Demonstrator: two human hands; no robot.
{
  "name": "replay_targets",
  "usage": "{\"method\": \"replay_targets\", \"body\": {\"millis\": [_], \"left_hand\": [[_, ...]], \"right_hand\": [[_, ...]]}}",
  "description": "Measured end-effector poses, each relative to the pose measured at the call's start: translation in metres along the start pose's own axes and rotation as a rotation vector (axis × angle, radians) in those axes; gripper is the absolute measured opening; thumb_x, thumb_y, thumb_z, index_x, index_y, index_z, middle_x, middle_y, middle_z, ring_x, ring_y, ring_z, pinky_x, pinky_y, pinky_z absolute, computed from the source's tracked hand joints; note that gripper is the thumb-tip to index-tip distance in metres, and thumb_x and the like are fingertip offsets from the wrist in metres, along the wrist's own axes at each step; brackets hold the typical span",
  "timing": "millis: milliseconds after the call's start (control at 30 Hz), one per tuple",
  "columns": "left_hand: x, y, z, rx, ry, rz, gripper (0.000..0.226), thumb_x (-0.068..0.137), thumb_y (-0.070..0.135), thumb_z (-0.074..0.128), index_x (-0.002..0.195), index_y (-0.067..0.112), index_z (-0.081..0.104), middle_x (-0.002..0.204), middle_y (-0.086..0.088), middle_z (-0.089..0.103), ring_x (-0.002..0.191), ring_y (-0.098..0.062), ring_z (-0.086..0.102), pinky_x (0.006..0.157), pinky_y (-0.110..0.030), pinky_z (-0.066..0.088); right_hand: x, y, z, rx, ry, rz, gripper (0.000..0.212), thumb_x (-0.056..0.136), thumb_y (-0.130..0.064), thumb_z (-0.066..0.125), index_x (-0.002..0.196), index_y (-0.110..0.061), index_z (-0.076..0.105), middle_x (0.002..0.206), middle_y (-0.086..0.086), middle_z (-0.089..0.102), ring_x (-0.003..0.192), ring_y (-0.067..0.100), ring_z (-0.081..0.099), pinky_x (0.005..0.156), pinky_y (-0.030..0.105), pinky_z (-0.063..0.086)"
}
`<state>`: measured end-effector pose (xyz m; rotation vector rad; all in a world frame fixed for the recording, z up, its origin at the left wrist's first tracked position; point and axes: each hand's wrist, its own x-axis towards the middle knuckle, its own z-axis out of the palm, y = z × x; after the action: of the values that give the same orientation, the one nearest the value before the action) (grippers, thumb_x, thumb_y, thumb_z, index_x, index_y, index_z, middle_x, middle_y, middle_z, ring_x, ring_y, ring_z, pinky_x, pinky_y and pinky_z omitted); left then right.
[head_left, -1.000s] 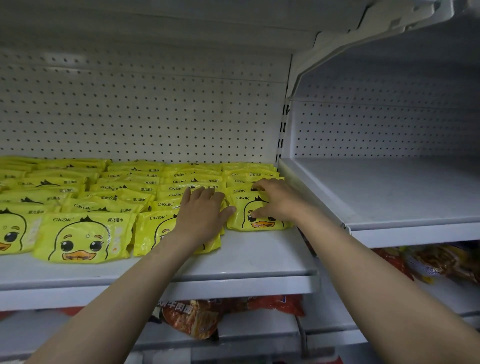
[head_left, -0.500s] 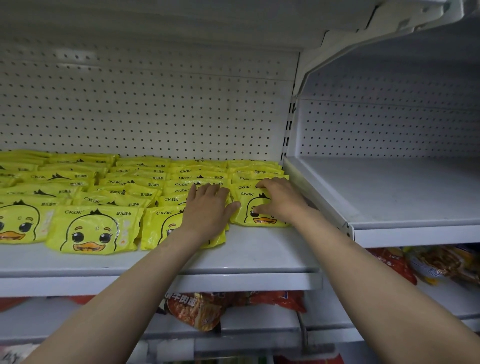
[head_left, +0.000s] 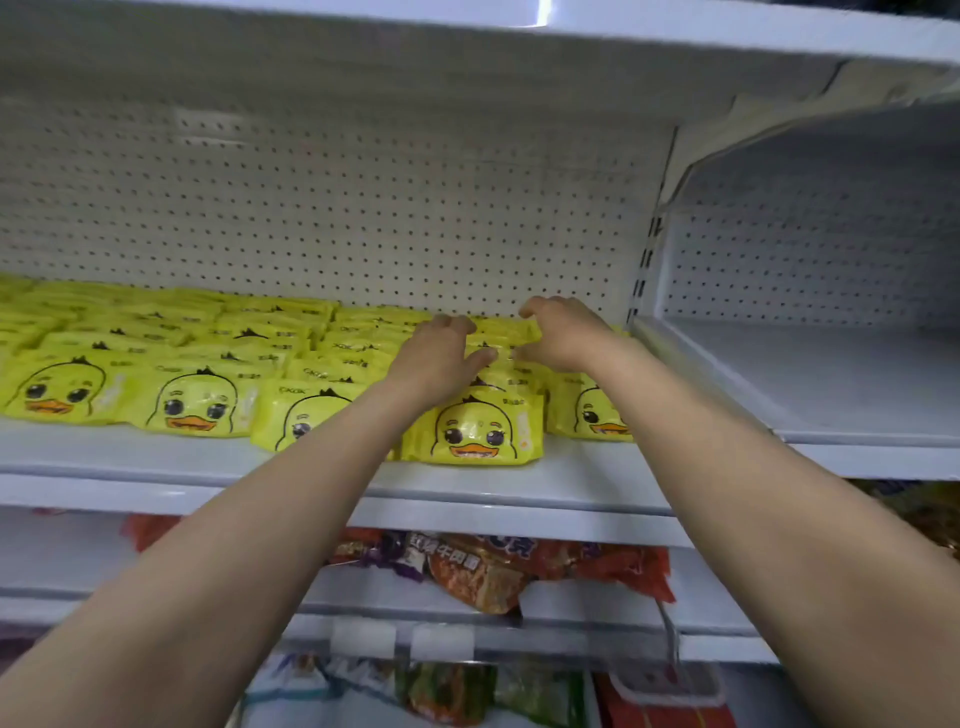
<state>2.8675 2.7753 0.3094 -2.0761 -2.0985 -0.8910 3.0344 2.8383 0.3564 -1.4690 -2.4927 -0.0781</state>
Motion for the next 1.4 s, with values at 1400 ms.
{"method": "replay_targets", "body": {"millis": [1400], "left_hand": [[-0.479,-0.616,-0.377,0.706,0.268,-0.768,0.046,0.087,0.037,0.063,0.127,0.015,0.053,0.132,-0.015,0.052,0.118,-0.037,0.049,0.091,-0.047,0.047]], "right_hand": [[-0.027,-0.867,0.208,0.498,-0.163,-1.027,0.055,0.094,-0.048,0.056,0.142,-0.025,0.044,0.145,-0.002,0.046,0.135,0.021,0.036,0.11,0.035,0.031]]}}
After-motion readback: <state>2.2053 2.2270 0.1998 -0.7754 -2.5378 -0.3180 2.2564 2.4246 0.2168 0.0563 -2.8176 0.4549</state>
